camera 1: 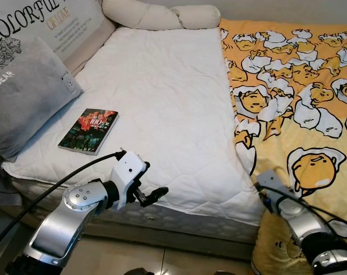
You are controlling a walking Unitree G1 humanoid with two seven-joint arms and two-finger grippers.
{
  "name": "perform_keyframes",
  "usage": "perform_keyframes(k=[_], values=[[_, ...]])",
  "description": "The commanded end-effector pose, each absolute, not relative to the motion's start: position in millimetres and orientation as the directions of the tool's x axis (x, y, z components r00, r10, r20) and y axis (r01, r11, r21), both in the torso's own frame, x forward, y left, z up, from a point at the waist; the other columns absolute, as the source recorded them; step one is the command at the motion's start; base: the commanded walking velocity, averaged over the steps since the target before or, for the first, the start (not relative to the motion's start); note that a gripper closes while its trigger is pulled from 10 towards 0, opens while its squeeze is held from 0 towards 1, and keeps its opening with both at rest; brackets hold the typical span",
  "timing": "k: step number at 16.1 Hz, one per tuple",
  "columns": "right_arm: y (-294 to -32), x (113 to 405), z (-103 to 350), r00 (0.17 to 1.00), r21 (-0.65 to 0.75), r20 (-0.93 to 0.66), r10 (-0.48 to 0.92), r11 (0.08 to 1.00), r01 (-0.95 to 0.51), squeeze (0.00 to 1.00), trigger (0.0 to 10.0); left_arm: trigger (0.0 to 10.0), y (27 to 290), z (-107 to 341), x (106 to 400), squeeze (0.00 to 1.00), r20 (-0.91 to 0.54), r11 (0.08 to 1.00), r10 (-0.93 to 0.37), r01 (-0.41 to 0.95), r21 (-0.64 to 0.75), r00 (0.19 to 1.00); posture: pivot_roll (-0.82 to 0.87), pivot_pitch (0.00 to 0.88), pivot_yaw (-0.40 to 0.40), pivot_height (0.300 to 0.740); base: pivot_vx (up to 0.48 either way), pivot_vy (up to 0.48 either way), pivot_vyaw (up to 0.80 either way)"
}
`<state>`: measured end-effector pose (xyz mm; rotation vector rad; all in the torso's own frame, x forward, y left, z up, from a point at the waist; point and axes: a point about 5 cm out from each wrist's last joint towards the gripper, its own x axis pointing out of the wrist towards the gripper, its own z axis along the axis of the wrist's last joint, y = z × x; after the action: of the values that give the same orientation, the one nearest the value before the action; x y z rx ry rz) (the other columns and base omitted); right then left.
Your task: Clean up the room
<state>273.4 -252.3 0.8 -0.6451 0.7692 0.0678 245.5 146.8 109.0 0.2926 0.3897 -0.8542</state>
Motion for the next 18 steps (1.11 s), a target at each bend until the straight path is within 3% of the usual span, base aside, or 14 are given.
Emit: perform_keyframes(k=[1, 5, 9, 10, 11, 12, 13, 18], values=[[-261, 277, 7, 0.736, -0.540, -0.647, -0.199, 0.801, -0.258, 1.00, 10.0, 10.0, 147, 108, 247, 0.00, -0.453, 0.621, -0.667, 0.777, 0.100, 0.591, -0.07, 0.000, 0.041, 0.740, 0.000, 0.000, 0.00], [-276, 280, 13, 0.738, -0.562, -0.632, -0.234, 0.795, -0.229, 1.00, 10.0, 10.0, 146, 108, 247, 0.00, -0.453, 0.619, -0.670, 0.780, 0.098, 0.588, -0.07, 0.000, 0.042, 0.740, 0.000, 0.000, 0.00], [-264, 275, 1, 0.714, -0.426, -0.689, -0.125, 0.866, -0.260, 1.00, 10.0, 10.0, 147, 109, 247, 0.00, -0.456, 0.611, -0.674, 0.785, 0.097, 0.581, -0.06, 0.000, 0.049, 0.740, 0.000, 0.000, 0.00], [-260, 274, -3, 0.702, -0.402, -0.704, -0.102, 0.873, -0.277, 0.09, 4.8, 10.0, 147, 109, 247, 0.00, -0.458, 0.609, -0.674, 0.787, 0.098, 0.579, -0.06, 0.000, 0.050, 0.740, 0.000, 0.000, 0.00], [-259, 273, -5, 0.698, -0.397, -0.709, -0.096, 0.874, -0.282, 0.09, 4.8, 10.0, 147, 109, 247, 0.00, -0.459, 0.608, -0.674, 0.787, 0.099, 0.578, -0.05, 0.000, 0.050, 0.740, 0.000, 0.000, 0.00], [-259, 273, -5, 0.695, -0.398, -0.712, -0.100, 0.873, -0.282, 0.00, 0.7, 10.0, 147, 109, 247, 0.00, -0.461, 0.608, -0.674, 0.788, 0.099, 0.578, -0.05, 0.000, 0.050, 0.740, 0.000, 0.000, 0.00], [-259, 273, -6, 0.691, -0.397, -0.715, -0.104, 0.874, -0.280, 0.00, 0.0, 10.0, 148, 110, 247, 0.00, -0.462, 0.607, -0.673, 0.788, 0.100, 0.577, -0.05, 0.000, 0.051, 0.740, 0.000, 0.000, 0.00], [-262, 274, -5, 0.678, -0.405, -0.725, -0.119, 0.870, -0.280, 0.00, 0.0, 10.0, 148, 111, 246, 0.00, -0.468, 0.601, -0.675, 0.793, 0.102, 0.571, -0.04, 0.000, 0.056, 0.740, 0.000, 0.000, 0.00]])
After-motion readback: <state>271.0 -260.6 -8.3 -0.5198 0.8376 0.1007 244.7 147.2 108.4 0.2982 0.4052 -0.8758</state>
